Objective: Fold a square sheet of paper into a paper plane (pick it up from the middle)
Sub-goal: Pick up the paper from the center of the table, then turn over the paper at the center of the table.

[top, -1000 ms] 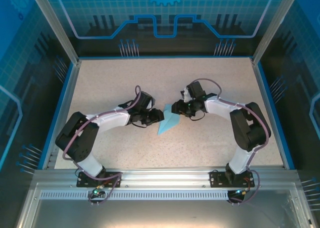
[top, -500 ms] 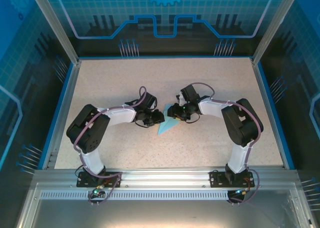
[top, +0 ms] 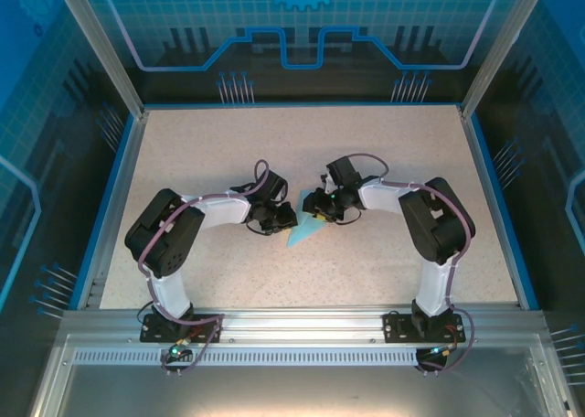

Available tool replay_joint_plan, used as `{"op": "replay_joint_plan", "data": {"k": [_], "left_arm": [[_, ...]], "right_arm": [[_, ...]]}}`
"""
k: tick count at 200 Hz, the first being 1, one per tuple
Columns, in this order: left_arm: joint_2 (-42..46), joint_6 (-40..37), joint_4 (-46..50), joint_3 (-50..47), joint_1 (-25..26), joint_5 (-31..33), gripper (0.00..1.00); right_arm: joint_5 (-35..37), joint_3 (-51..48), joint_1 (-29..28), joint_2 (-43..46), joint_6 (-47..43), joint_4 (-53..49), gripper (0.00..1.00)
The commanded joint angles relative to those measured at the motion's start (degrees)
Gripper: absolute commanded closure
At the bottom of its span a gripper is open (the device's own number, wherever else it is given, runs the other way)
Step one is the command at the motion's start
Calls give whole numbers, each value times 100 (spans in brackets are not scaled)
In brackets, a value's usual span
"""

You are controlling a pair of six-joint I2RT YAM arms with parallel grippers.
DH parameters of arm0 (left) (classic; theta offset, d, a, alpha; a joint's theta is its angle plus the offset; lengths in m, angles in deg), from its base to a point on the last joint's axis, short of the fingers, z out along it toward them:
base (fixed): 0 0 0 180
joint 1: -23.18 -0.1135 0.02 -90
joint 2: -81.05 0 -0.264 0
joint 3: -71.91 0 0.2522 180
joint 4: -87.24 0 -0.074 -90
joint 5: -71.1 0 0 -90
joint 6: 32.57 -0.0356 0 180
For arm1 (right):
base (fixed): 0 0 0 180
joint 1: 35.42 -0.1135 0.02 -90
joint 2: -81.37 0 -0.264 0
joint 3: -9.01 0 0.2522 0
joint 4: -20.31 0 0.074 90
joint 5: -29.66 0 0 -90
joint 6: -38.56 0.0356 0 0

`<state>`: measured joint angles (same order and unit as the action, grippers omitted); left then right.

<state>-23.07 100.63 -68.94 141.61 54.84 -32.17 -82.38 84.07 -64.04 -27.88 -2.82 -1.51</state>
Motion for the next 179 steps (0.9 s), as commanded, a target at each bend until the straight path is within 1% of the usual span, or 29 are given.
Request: {"op": "replay_joint_plan", "data": {"k": [1, 24, 48, 58, 72, 82, 108, 129, 146, 165, 179], "left_arm": [[-84, 4, 192, 36, -38, 88, 83], [-49, 13, 180, 23, -65, 62, 83], [87, 13, 126, -23, -173, -51, 81], [187, 13, 27, -83, -250, -195, 78], [344, -40, -164, -173, -398, -583, 72], [458, -106, -308, -225, -536, -999, 67], [767, -186, -692, -414, -878, -1935, 52], [1004, -15, -1225, -677, -1194, -2591, 42], [1174, 186, -1670, -864, -1403, -2996, 33], [1274, 284, -1916, -901, -1472, -3379, 27], [1306, 396, -2000, -892, -1470, -3530, 23]], "right_arm": [[-169, 137, -156, -140, 229, 124, 61], [-202, 169, -179, -216, 262, 154, 67], [-191, 139, -173, -202, 215, 225, 82], [-211, 142, -172, -164, 149, 257, 88], [-287, 103, -121, -56, 38, 392, 94], [-456, 47, -55, 39, -18, 582, 95], [-1159, -125, 215, 302, -50, 1280, 97], [-1691, -170, 435, 517, -111, 1606, 97], [-2074, -172, 590, 706, -205, 1754, 97], [-2390, -133, 712, 904, -301, 1764, 97], [-2562, -78, 752, 1018, -349, 1730, 97]]}}
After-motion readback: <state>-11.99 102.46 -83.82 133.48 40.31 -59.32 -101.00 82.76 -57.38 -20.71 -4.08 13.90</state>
